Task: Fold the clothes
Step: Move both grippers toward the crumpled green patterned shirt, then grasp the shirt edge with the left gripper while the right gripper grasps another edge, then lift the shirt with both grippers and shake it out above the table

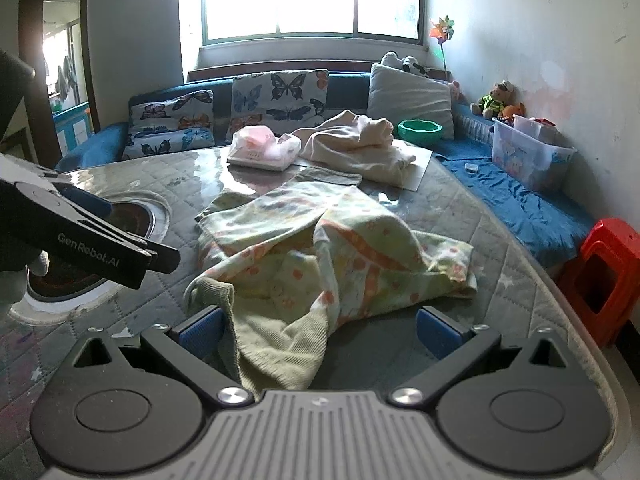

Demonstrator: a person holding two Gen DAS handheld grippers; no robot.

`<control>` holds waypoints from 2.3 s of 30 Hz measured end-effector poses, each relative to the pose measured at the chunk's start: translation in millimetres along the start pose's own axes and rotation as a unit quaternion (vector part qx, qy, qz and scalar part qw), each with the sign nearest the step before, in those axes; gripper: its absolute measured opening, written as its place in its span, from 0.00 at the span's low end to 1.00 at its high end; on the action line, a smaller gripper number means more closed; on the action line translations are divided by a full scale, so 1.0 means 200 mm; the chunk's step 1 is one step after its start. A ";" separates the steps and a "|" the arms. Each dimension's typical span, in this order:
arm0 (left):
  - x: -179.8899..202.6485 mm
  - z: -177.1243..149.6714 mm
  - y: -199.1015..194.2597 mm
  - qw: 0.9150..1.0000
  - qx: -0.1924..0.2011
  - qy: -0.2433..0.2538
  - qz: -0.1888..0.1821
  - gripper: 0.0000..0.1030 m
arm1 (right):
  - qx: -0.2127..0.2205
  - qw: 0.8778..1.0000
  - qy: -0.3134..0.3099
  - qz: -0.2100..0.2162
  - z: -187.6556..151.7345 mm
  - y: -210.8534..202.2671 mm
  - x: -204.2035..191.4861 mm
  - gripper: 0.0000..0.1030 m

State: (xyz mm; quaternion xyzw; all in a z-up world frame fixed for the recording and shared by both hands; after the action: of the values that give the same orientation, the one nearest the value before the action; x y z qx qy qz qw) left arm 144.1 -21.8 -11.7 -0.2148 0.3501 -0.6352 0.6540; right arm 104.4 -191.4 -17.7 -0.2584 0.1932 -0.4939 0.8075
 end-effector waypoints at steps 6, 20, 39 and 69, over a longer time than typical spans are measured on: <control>0.08 0.07 0.06 0.999 0.002 0.007 -0.036 0.85 | 0.007 1.000 0.007 -0.006 0.05 0.01 0.07 1.00; 0.28 0.10 0.23 0.994 -0.013 0.045 -0.096 0.51 | 0.000 1.000 0.012 -0.006 0.15 0.14 0.18 0.92; 0.13 0.09 0.22 0.995 -0.012 -0.003 -0.100 0.07 | -0.045 0.999 0.009 0.021 0.13 0.45 0.13 0.28; -0.21 -0.37 -0.24 0.995 -0.007 -0.064 -0.073 0.07 | -0.008 0.998 0.003 0.062 -0.12 -0.21 0.05 0.07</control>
State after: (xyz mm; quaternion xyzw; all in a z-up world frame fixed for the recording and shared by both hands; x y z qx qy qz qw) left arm 60.3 26.2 -17.7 -0.2841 0.2955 -0.6639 0.6254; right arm 65.5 -221.6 -12.6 -0.2508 0.2156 -0.4424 0.8336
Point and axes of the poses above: each gripper's, at about its wrist camera, not at the fingertips, and y roughly the way its jaws point, x to its right, z to its top, the point moved 8 cm from there along y, roughly the way its jaws point, and after that the axes turned 5 degrees about z, right-handed, at the moved point
